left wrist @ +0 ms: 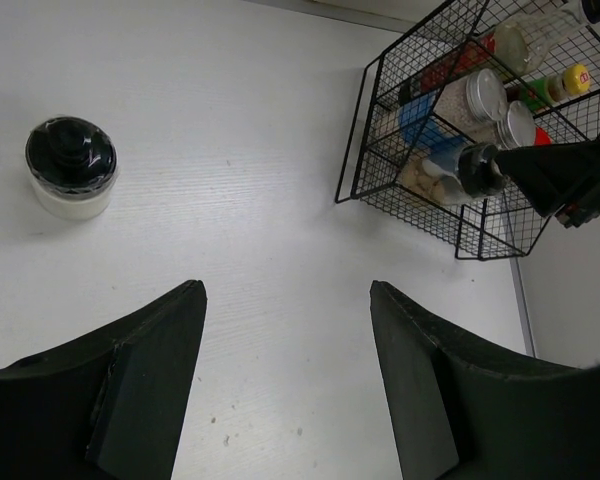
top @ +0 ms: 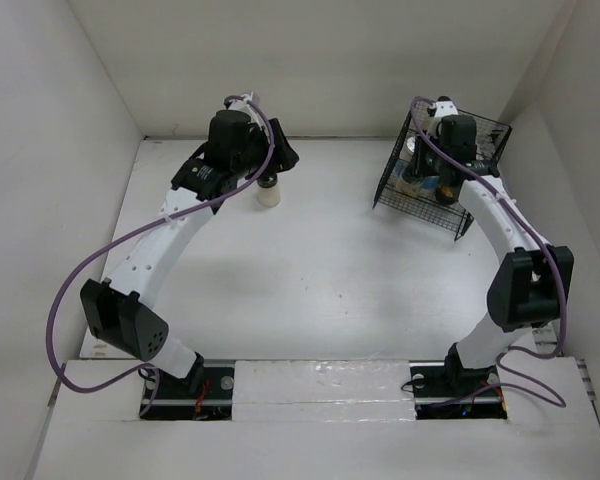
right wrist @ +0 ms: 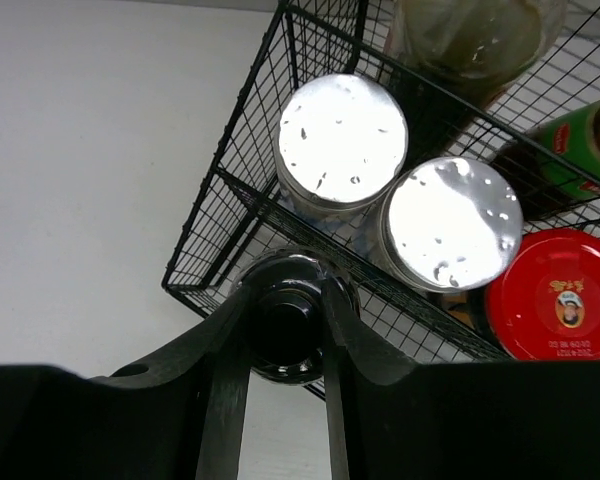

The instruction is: Organize the condiment bottles

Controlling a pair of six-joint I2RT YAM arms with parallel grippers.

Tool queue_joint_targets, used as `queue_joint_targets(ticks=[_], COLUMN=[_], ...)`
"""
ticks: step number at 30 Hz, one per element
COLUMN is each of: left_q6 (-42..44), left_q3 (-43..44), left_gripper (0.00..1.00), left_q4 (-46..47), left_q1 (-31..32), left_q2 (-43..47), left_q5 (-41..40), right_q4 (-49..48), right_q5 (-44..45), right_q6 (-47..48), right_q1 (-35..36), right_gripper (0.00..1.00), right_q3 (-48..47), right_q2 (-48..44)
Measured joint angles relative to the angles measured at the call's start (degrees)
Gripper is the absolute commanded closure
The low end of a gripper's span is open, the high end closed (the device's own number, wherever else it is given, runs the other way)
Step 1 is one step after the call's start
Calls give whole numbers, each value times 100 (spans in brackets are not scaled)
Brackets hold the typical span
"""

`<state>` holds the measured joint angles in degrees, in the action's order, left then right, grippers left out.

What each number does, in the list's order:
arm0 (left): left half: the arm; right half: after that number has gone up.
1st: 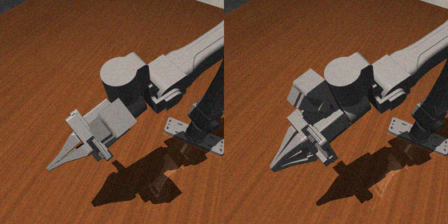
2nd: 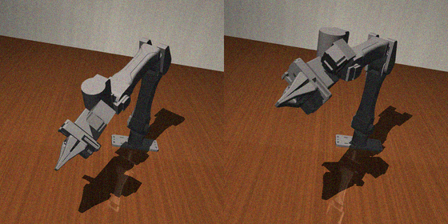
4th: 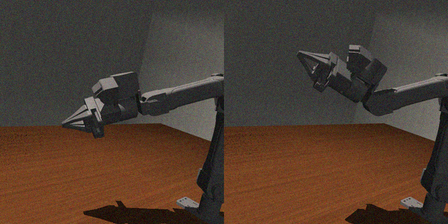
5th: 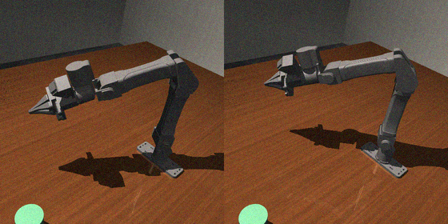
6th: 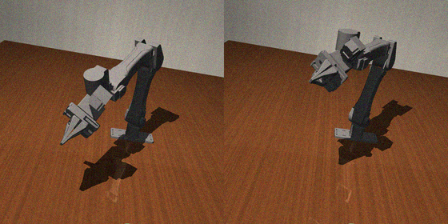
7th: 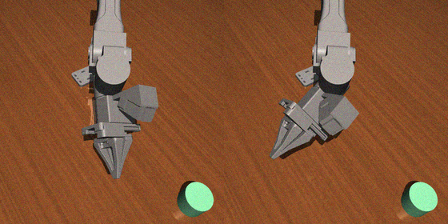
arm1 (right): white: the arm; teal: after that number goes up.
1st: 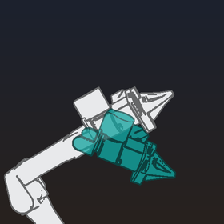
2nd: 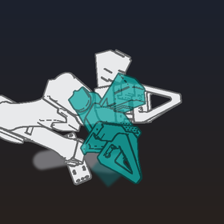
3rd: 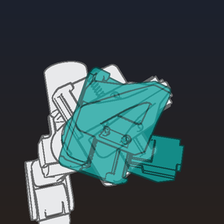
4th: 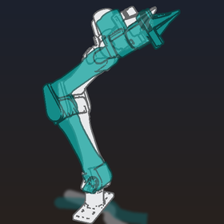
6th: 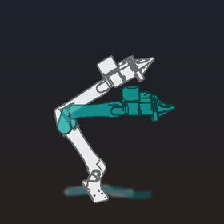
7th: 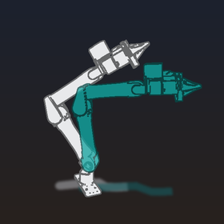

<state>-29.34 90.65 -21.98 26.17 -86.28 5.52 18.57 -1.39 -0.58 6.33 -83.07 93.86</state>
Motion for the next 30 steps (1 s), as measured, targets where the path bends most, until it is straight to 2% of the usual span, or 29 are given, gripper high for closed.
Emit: queue_joint_targets(ticks=[3, 6, 10, 11, 14, 17, 19, 20, 22, 25, 27, 28, 29, 30], left_q6=[31, 39, 76, 81, 94, 101, 98, 92, 7, -195, -345, -398, -452, -535], left_q3=[-24, -31, -61, -70, -81, -105, -105, -105, -116, -470, -798, -951, -1099, -1207], left_gripper=[34, 33, 31, 29, 26, 26, 26, 26, 26, 24, 24, 23, 21, 20], left_q4=[4, 9, 15, 13, 17, 7, 17, 20, 39, 284, 365, 382, 380, 376], left_q1=[0, 0, 0, 0, 0, 0, 0, 2, 4, 2, 2, 2, 2, 2], left_q2=[26, 57, 131, 146, 186, 260, 358, 435, 645, 1307, 1895, 2162, 2448, 2708], left_q5=[0, -2, 0, -2, -2, -48, -173, -293, -555, -1051, -1449, -1617, -1792, -1987], right_q4=[-17, -28, -142, -120, 11, 81, 39, -35, -313, -734, -896, -960, -979, -984], right_q5=[4, 35, 44, 44, 55, 131, 131, 59, -131, -457, -625, -752, -887, -1008], right_q6=[2, 28, 24, 33, 33, 42, 87, 76, 35, -22, -11, 2, 28, 50], right_q1=[44, 90, 116, 129, 177, 280, 404, 490, 756, 1368, 1860, 2100, 2315, 2485], right_gripper=[91, 77, 47, 35, 19, 21, 65, 80, 100, 100, 90, 73, 61, 43], right_q3=[72, 122, 133, 125, -2, -245, -391, -446, -503, -688, -986, -1147, -1331, -1532], right_q2=[168, 361, 407, 407, 398, 264, 70, -39, -219, -138, 223, 459, 741, 1021])
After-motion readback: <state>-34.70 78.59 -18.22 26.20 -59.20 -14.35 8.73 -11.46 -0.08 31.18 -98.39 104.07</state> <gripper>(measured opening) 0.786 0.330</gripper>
